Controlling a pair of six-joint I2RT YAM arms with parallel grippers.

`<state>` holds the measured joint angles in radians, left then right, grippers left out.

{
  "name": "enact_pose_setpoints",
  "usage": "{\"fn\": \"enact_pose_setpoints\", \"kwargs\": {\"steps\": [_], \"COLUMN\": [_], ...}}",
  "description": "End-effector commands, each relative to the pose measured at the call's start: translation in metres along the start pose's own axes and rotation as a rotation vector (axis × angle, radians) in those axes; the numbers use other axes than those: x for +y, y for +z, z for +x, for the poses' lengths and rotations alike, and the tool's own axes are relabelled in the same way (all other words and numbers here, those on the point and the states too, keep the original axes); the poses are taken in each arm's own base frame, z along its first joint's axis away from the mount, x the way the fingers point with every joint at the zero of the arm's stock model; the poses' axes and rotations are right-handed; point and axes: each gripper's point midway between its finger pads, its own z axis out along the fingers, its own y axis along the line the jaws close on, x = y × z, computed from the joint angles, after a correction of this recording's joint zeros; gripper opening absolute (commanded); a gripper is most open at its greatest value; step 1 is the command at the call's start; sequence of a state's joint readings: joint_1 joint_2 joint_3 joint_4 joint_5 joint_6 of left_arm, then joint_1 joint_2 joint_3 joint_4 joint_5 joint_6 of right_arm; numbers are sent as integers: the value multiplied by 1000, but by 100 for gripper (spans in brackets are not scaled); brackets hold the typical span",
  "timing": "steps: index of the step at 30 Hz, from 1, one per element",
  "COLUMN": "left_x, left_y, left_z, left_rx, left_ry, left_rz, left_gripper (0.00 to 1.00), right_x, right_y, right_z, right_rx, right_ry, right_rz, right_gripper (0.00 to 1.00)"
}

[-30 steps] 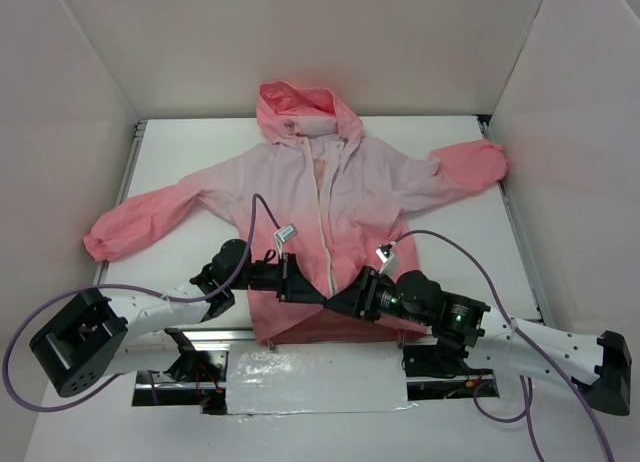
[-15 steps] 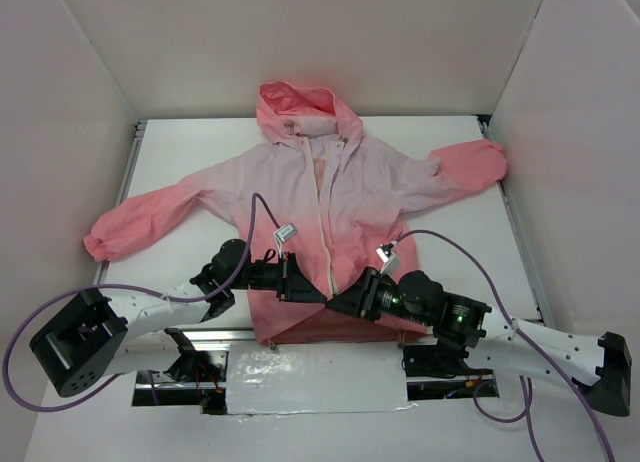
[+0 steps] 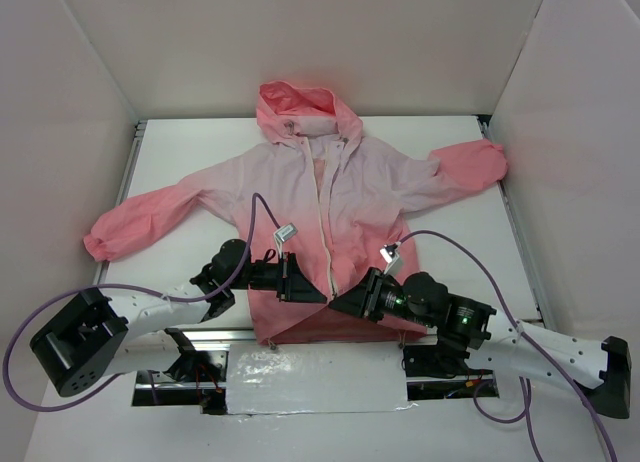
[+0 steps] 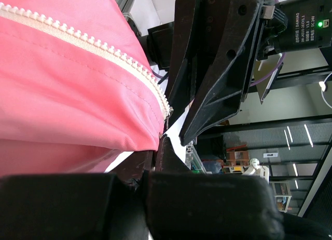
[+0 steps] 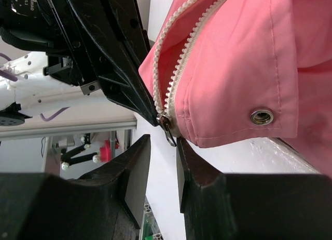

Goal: Zip up the jacket

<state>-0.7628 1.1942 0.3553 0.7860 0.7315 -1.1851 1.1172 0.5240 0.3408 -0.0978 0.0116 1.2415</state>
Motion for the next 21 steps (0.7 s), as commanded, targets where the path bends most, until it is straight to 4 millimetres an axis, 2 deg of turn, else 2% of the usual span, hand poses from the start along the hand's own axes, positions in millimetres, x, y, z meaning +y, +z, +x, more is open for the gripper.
{"fn": "enact_pose_setpoints", "kwargs": {"steps": [1,16,21], "left_x": [-12,-7,-5], "left_y": [2,5,6], "left_z": [1,7,8], "left_rx": [11,26,32], "left_ry": [47,46,46], "left_rz": [56,47,44], "left_gripper": [0,0,0], "right_x": [7,3,1], "right_y": [-2,-4,-4], "right_z": [-5,-4,-3], "right_rx": [-31,-27,-25], "right_ry": [6,5,9], "right_rz": [-23,-10,-10], "right_gripper": [34,32,24]}}
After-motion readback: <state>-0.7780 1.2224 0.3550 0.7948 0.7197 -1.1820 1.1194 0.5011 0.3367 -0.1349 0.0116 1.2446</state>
